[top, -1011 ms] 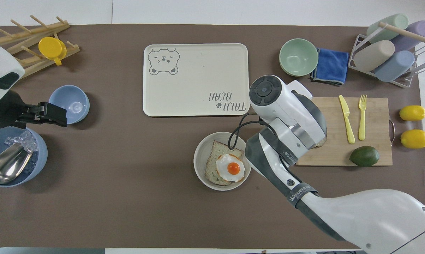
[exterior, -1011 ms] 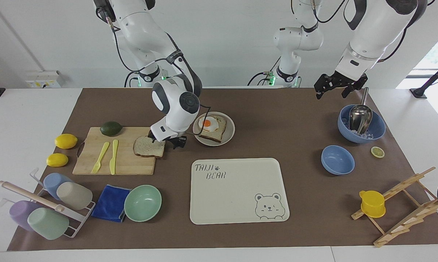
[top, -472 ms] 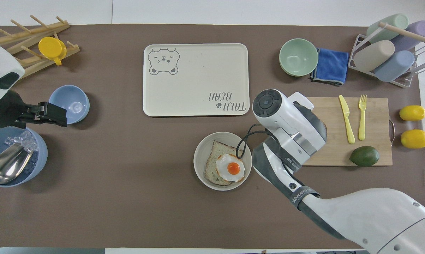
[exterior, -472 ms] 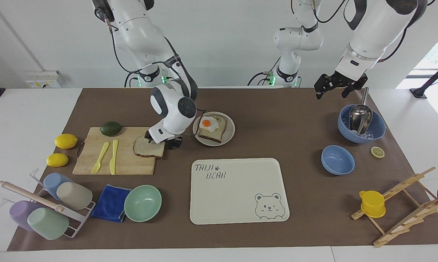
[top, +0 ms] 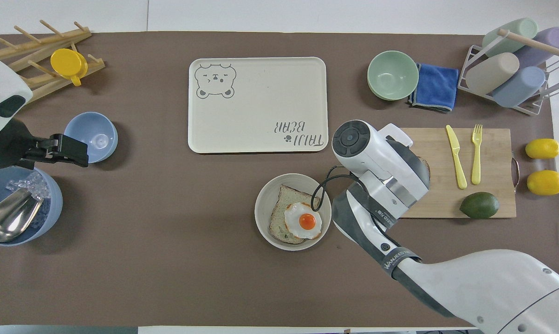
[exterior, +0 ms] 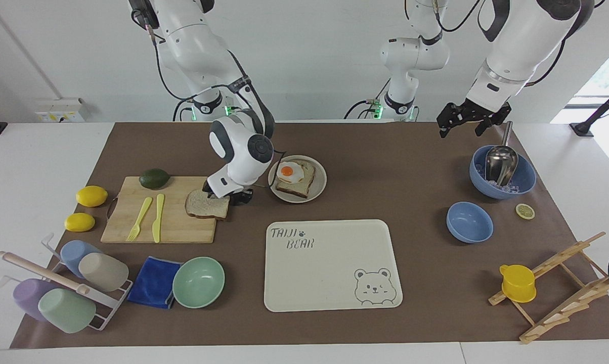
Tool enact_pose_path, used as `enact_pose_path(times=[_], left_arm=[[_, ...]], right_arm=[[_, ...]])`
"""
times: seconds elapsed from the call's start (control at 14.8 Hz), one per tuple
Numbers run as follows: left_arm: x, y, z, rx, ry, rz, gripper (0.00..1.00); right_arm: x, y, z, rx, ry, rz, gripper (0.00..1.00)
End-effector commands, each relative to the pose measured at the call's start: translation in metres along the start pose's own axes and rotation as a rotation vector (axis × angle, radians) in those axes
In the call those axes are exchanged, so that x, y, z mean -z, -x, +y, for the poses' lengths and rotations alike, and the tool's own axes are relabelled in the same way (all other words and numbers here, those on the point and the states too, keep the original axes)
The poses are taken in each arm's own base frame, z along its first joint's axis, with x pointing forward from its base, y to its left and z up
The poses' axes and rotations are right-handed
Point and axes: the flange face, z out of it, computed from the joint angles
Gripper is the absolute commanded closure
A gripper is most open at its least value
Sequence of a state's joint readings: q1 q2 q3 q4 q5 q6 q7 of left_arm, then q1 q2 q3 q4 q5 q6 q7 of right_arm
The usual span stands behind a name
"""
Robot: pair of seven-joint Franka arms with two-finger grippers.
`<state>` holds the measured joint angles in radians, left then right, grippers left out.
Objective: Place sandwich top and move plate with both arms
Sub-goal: 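Lift the bread slice with the right gripper and carry it toward the plate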
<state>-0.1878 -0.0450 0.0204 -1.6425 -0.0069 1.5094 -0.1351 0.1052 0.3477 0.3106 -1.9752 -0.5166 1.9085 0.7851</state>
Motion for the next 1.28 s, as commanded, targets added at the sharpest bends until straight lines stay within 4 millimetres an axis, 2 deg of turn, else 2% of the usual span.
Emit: enact_pose_path(times=[0.0,0.2,0.27,0.4,0.61,0.74,0.81,0.88,1.01,1.15,1.21], left_arm=[[0.006,0.003,-0.005,0.0,-0.015,-0.002,0.0],[0.007,0.004,-0.005,0.0,-0.014,-0.001,0.0],[0.007,0.004,-0.005,-0.001,-0.013,-0.001,0.0],[0.007,0.004,-0.005,0.0,-0.013,-0.002,0.0],[0.006,0.003,-0.005,0.0,-0.015,-0.002,0.0],[0.007,0.004,-0.005,0.0,-0.014,-0.001,0.0],[0.006,0.003,-0.005,0.0,-0.015,-0.004,0.0],[0.007,0.004,-0.005,0.0,-0.013,-0.002,0.0],[0.006,0.003,-0.005,0.0,-0.015,-0.002,0.0],[0.006,0.003,-0.005,0.0,-0.015,-0.002,0.0],[0.007,0.004,-0.005,0.0,-0.015,-0.002,0.0]], right_arm=[[-0.001,0.006,0.006,0.018,0.011,0.036,0.41],[0.004,0.005,0.007,0.02,0.019,0.032,0.89],[0.006,0.003,0.007,0.029,0.022,0.031,1.0],[0.017,0.004,0.003,0.038,0.04,0.024,1.0],[0.075,0.01,-0.012,0.066,0.105,-0.004,1.0],[0.104,0.014,-0.017,0.072,0.132,-0.032,1.0],[0.118,0.027,-0.026,0.092,0.142,-0.032,1.0],[0.13,0.038,-0.028,0.092,0.167,-0.034,1.0],[0.167,0.056,-0.03,0.044,0.154,-0.014,1.0],[0.177,0.076,-0.043,0.009,0.163,0.003,1.0],[0.186,0.077,-0.042,-0.009,0.161,0.018,1.0]])
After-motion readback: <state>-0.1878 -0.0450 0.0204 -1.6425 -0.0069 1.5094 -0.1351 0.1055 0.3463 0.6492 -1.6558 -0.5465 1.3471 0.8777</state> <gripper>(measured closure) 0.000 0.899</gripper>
